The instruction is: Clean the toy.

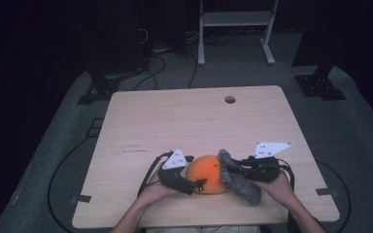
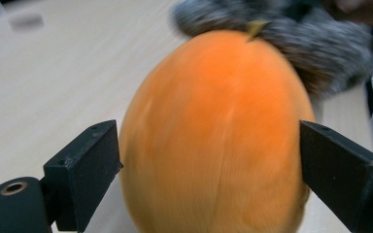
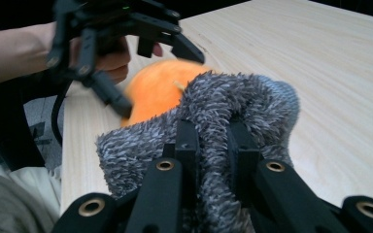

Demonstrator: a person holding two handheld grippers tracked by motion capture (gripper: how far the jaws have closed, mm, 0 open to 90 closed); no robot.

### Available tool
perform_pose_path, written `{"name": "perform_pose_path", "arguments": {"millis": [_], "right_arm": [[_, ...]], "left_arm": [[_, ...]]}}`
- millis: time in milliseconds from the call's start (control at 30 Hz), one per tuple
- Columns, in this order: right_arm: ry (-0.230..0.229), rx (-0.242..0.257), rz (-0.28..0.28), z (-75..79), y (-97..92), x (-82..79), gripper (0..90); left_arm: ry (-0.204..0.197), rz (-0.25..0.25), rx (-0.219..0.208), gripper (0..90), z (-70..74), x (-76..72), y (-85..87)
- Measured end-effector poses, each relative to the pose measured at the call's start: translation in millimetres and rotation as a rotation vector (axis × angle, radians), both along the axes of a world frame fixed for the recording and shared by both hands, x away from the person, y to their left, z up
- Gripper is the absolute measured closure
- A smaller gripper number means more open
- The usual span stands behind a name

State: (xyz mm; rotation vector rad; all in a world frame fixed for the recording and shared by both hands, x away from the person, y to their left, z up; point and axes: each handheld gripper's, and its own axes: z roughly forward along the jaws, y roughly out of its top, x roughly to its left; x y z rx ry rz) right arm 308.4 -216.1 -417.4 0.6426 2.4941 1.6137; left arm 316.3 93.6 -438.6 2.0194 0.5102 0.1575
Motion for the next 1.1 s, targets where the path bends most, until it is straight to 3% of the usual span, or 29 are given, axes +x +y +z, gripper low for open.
{"name": "perform_pose_path", "arguments": {"millis": [33, 67, 167, 200, 333, 433, 500, 567, 633, 667, 700, 800, 933, 1000, 1100], "right_arm": [[-0.004, -0.005, 0.0, -2.0, -1.2, -3.2, 78.2], [-0.004, -0.012, -0.003, -3.6, -3.3, -6.8, 78.2], [0.003, -0.033, 0.002, -0.9, -11.0, -11.2, 78.3], [-0.001, -0.019, 0.0, 4.0, -15.1, -12.9, 78.3], [-0.072, 0.019, 0.015, 28.0, -12.5, -20.2, 78.4], [-0.115, -0.014, 0.044, 38.3, 3.9, -19.3, 78.3], [-0.103, -0.051, 0.057, 30.5, 13.2, -15.6, 78.4], [-0.077, -0.031, 0.052, 17.4, 14.1, -13.5, 78.5], [-0.051, -0.004, 0.041, 8.7, 11.4, -13.6, 78.5], [-0.05, 0.002, 0.035, 7.0, 10.0, -14.1, 78.5], [-0.047, -0.001, 0.029, 6.9, 8.2, -14.5, 78.5], [-0.048, -0.009, 0.013, 6.4, 0.8, -14.0, 78.5], [-0.04, -0.03, -0.022, 11.4, -16.8, -15.1, 78.4], [-0.075, -0.025, -0.033, 22.8, -21.0, -20.7, 78.5], [-0.131, -0.019, 0.005, 43.4, -13.0, -28.0, 78.5]], "left_arm": [[0.019, -0.012, -0.016, 12.8, -0.7, 0.9, 1.0], [-0.001, -0.021, -0.015, 18.4, -0.4, -0.2, 1.1], [-0.103, -0.034, 0.016, 29.4, 5.2, -8.5, -3.7], [-0.135, -0.04, 0.022, 31.7, 6.7, -10.3, -4.9], [-0.228, -0.063, 0.039, 36.5, 9.3, -17.3, -12.1], [-0.286, -0.089, 0.058, 37.5, 11.5, -23.9, -17.5], [-0.276, -0.1, 0.066, 35.4, 11.5, -24.2, -16.1], [-0.201, -0.09, 0.048, 24.7, 7.1, -18.9, -12.6], [-0.102, -0.057, 0.007, 15.0, 2.6, -10.9, -10.5], [-0.061, -0.051, -0.001, 12.5, 1.2, -7.7, -10.5], [-0.05, -0.051, -0.016, 14.2, 0.7, -6.6, -10.7], [-0.104, -0.05, -0.007, 27.6, 5.5, -10.1, -13.0], [-0.165, -0.042, -0.006, 33.7, 10.6, -15.5, -16.3], [-0.198, -0.046, 0.001, 34.8, 13.4, -17.1, -17.0], [-0.22, -0.045, 0.014, 35.1, 16.2, -19.0, -21.1]]}}
